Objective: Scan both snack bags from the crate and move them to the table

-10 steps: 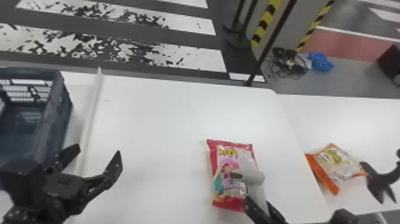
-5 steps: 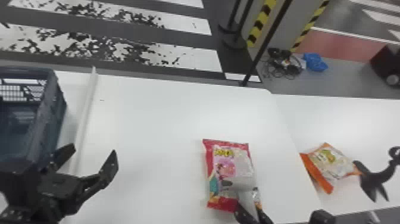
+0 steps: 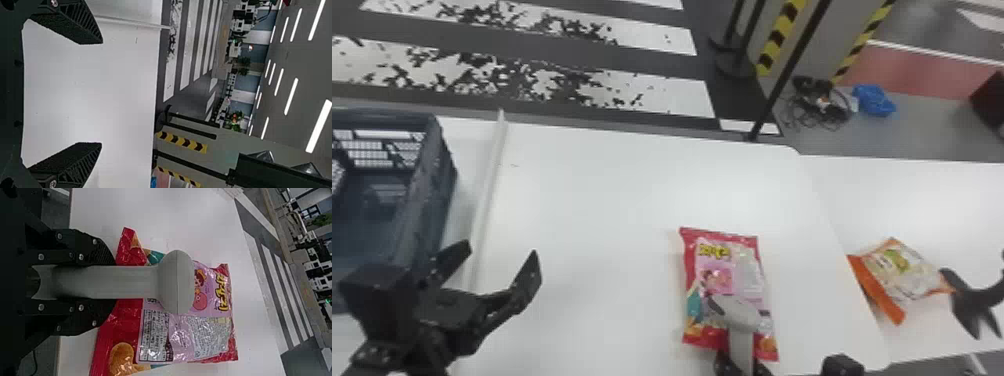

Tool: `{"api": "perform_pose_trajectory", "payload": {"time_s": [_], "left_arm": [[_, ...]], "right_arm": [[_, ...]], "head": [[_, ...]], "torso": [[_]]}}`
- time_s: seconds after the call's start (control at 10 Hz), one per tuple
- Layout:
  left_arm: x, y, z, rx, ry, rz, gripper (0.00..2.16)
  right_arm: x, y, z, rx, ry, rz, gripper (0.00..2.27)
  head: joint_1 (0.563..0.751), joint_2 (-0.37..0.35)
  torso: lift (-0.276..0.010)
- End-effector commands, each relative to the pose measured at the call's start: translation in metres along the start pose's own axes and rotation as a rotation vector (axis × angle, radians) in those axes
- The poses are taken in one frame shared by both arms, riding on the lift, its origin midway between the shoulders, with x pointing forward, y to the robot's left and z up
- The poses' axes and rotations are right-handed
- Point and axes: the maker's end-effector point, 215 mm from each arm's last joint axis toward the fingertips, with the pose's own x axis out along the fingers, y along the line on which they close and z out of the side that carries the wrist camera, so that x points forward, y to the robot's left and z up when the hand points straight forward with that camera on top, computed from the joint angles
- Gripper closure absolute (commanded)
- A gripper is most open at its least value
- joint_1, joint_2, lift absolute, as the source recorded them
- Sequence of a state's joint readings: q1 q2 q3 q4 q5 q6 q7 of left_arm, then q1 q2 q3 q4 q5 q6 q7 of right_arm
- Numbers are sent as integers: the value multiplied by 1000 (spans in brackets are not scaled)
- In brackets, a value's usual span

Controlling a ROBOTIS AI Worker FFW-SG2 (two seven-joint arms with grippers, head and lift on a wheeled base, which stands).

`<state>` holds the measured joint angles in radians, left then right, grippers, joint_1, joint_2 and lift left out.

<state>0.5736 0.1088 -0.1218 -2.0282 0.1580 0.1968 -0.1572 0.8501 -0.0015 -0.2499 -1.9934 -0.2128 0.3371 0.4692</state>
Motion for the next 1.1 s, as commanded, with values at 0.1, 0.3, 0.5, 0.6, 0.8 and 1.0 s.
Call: {"api": "perform_pose_trajectory", "payload": {"time_s": [0.1, 0.3, 0.5, 0.6, 0.8, 1.0], "left_arm": [[1, -4, 1, -3, -4, -6, 66], [2, -5, 2, -3, -5, -8, 66], [0, -5, 1, -2, -3, -3, 66], [-1, -5, 2, -2, -5, -3, 66], [-4, -6, 1, 9, 0, -1, 66], [-6, -10, 1, 23, 3, 8, 66]], "right_arm": [[-11, 1, 11, 3, -26, -2, 2253], [-28, -8, 38, 19, -83, -14, 2253], [-41, -31, 69, 52, -134, -40, 2253], [-37, -48, 82, 62, -137, -64, 2253], [-24, -92, 101, 80, -122, -121, 2253], [-18, -134, 113, 89, -134, -167, 2253]], "head": [[695, -231], [695, -250], [695, -277], [695, -303], [695, -342], [695, -350]], "torso": [[-87], [-87], [-87], [-87], [-87], [-87]]}}
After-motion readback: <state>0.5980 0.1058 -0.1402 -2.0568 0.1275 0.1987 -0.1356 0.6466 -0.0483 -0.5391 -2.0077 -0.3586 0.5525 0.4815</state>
